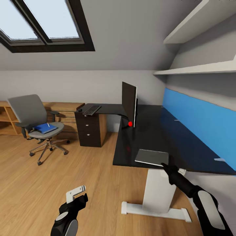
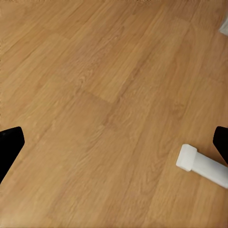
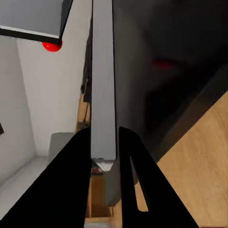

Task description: In the bedroom, organize the workspace by keeping the computer under the desk, ensuring the monitor is on the desk, placing the keyboard on the desk next to the monitor, placing the mouse on the desk next to the keyboard, moving the folder from the swivel chair onto the desk next to the mouse, stacking the notebook on top of the folder with the pen on top of the notebook, and positioning the swivel chair next to the desk.

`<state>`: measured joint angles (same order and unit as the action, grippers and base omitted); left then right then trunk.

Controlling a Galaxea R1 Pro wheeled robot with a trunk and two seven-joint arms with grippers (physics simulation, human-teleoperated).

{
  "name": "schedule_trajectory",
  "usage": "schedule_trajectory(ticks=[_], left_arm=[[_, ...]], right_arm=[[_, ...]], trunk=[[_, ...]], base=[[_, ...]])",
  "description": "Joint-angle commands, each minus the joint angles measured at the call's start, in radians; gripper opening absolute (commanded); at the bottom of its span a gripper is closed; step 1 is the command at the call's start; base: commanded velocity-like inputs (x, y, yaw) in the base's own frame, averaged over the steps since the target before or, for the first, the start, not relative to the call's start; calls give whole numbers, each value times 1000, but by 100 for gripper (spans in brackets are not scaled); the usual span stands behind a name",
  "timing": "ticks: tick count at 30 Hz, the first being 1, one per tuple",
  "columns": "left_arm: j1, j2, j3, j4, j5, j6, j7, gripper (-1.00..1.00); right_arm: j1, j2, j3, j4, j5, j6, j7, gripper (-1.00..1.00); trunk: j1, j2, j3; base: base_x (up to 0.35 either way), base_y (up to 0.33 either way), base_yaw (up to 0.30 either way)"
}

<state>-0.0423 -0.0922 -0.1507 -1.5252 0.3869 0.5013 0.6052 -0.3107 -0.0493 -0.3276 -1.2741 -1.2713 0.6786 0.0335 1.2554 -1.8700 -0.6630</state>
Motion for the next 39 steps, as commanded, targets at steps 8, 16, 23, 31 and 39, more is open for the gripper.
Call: schedule_trajectory(ticks=[8,16,23,31,39], left_arm=[[-1,0,-2,4,9,1,9,100],[-1,0,-26,16,9,0,10,100],[-1,0,-31,19,9,0,10,100],[-1,3,-56,31,8,-14,6,100],[-1,2,-58,34,7,-27,5,100]], right_arm=[[-1,46,21,-31,7,7,6,-100],[-1,53,24,-36,6,7,5,-100],[-1,54,59,-36,7,8,5,-100],[-1,54,242,-36,47,-10,-2,-100],[0,52,266,-36,82,-38,0,-100]], trunk=[[-31,56,24],[-58,105,46],[-58,105,46],[-58,105,46],[-58,105,46]], base=[[0,0,0],[0,0,0],[0,0,0],[0,84,0],[0,307,0]])
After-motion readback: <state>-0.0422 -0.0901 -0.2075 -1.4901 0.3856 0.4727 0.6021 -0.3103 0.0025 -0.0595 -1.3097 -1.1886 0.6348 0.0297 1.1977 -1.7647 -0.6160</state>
